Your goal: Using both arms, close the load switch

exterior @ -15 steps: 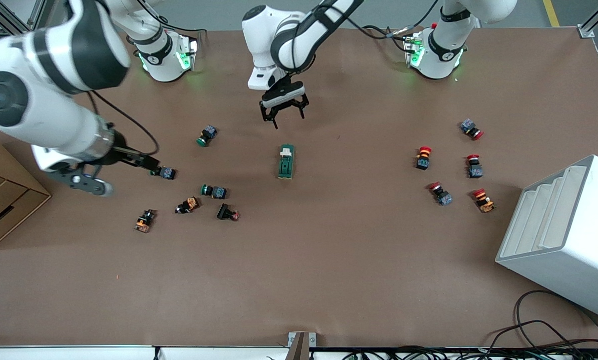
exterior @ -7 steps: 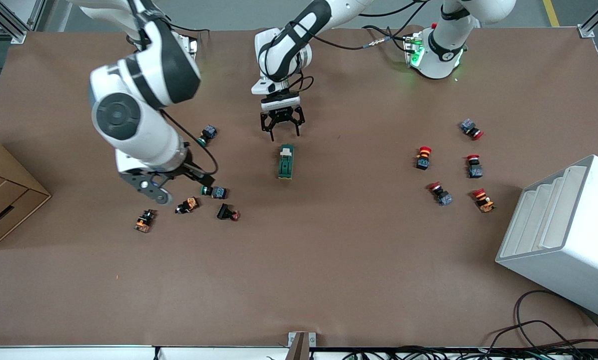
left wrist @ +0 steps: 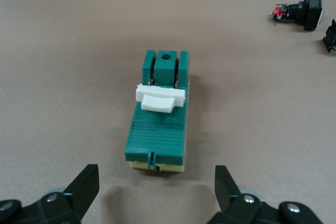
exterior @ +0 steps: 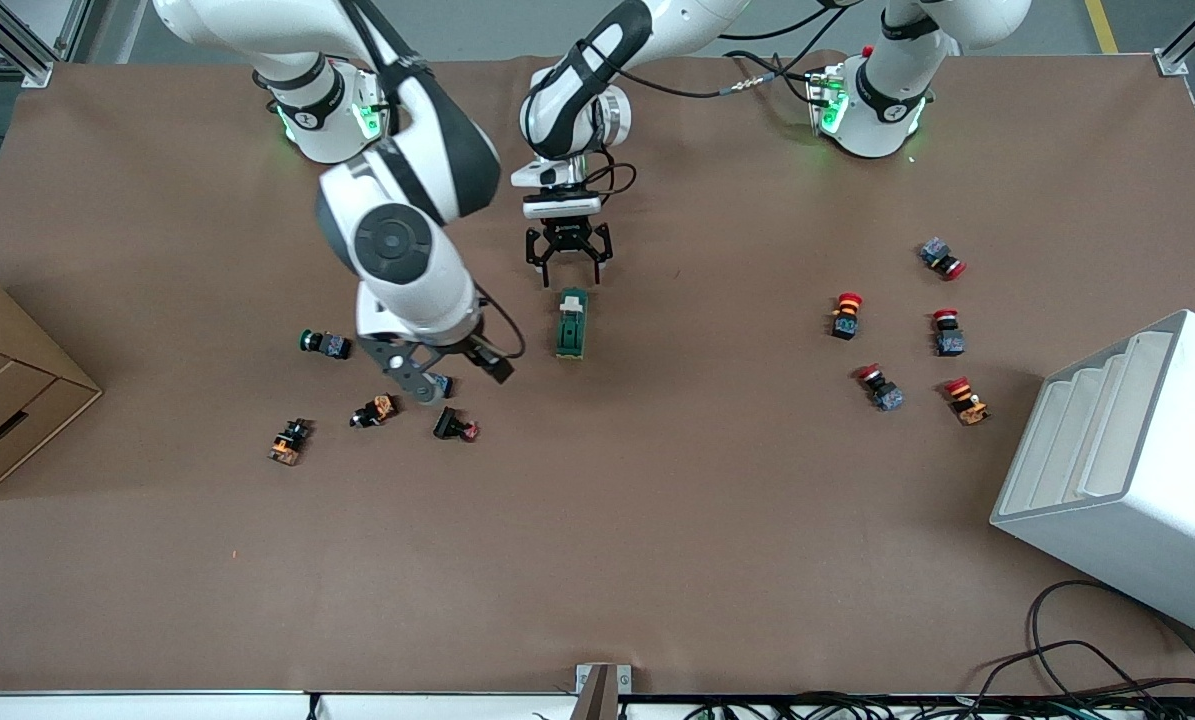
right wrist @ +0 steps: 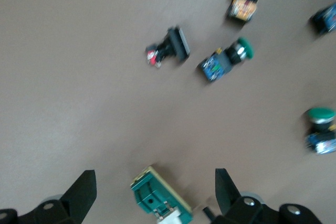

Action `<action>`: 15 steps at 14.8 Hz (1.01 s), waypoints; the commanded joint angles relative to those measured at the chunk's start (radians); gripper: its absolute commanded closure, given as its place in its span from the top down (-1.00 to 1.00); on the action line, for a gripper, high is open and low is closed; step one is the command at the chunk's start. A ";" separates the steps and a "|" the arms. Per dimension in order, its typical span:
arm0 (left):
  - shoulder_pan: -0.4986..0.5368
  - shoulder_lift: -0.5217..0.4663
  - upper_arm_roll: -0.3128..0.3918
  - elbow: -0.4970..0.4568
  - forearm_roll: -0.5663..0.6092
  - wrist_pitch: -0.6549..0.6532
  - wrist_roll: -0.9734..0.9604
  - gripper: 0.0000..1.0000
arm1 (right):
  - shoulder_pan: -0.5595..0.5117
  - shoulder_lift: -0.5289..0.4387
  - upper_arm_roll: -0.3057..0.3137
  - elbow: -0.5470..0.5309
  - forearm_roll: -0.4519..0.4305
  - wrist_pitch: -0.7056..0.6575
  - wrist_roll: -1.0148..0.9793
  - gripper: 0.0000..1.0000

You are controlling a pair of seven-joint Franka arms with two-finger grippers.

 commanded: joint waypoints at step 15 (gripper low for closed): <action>-0.030 0.113 0.003 -0.001 0.275 -0.169 -0.242 0.97 | 0.267 0.116 -0.002 -0.207 0.020 0.387 0.453 1.00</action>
